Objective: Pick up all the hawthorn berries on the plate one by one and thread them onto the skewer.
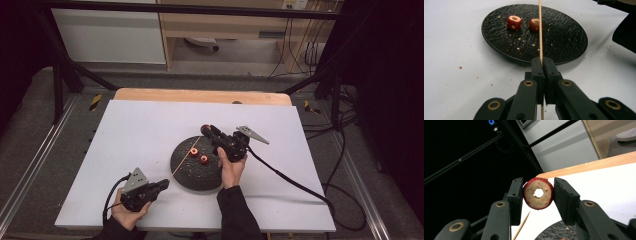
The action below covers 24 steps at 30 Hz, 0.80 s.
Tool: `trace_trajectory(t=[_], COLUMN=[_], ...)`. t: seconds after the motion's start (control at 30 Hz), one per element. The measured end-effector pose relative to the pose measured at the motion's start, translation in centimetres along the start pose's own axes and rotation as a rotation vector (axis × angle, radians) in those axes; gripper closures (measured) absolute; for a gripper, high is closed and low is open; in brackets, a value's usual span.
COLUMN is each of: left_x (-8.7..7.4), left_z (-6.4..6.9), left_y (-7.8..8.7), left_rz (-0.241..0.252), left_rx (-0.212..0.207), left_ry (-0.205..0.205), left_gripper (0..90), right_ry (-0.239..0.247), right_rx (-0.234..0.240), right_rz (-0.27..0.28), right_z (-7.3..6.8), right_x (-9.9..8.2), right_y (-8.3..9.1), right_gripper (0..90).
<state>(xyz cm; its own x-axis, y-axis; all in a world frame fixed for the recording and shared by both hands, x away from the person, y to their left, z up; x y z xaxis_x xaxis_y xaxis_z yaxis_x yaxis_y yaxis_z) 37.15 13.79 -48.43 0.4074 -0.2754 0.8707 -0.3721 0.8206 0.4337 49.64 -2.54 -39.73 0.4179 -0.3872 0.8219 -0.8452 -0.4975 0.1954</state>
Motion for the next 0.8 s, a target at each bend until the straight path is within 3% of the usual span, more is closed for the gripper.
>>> trace_trajectory(t=[0.43,0.8], left_x=[0.07,0.17], left_z=[0.18,0.3], left_y=[-0.17,-0.52], left_rz=[0.01,0.017], left_rx=[0.003,0.009], left_ry=[0.011,0.029], left_gripper=[88.4,88.5], right_ry=[-0.053,-0.067], right_rx=[0.003,0.011], right_rz=[0.019,0.017], right_z=[-0.1,-0.15], right_x=[-0.51,-0.97], right_y=[-0.37,-0.56], right_gripper=[61.0,61.0])
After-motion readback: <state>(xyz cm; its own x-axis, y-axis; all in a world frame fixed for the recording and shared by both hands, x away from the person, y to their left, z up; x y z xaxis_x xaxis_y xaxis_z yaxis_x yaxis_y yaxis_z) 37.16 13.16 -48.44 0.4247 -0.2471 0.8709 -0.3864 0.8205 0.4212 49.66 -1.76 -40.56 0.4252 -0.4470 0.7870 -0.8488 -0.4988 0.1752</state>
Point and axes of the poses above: each handheld gripper's, and its own axes: y roughly backward along the jaws, x roughly out of its top, z roughly to its right, the point moved 10 cm from there along -y, roughly forward along the jaws, and after that the axes turned 15 degrees about -x, right-handed, at the moved point
